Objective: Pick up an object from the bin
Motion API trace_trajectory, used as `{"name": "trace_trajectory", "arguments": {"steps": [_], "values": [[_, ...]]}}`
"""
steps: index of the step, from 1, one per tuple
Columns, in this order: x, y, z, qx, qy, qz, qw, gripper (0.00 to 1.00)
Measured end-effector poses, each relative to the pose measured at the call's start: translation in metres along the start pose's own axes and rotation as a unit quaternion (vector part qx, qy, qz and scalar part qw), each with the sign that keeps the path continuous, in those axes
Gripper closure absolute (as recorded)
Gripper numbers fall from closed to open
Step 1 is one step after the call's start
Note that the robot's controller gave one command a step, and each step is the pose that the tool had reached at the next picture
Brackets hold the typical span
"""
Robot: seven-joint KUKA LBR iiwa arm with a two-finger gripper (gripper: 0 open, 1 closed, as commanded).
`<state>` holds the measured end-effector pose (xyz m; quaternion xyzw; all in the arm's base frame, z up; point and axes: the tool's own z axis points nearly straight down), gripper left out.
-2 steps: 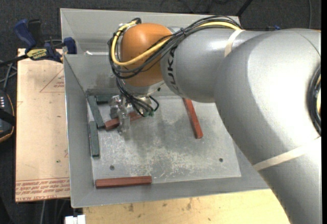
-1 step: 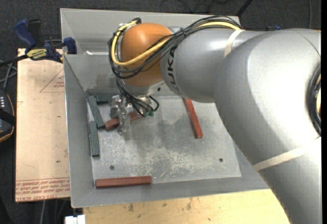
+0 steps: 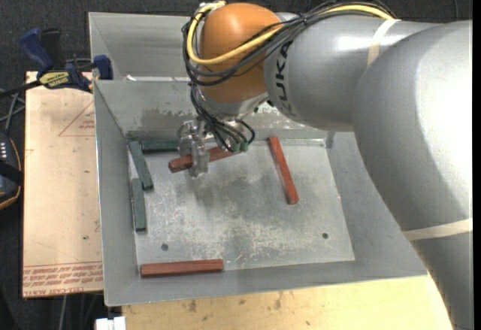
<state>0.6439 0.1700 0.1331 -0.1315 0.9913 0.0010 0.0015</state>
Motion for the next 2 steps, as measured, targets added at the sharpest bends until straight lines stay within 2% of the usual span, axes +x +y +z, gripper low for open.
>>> {"name": "trace_trajectory", "arguments": {"steps": [1, 2], "values": [[0.000, 0.000, 0.000, 0.000, 0.0000, 0.000, 1.0000, 1.00], [0.020, 0.009, -0.088, 0.000, -0.0001, -0.004, 1.0000, 1.00]]}}
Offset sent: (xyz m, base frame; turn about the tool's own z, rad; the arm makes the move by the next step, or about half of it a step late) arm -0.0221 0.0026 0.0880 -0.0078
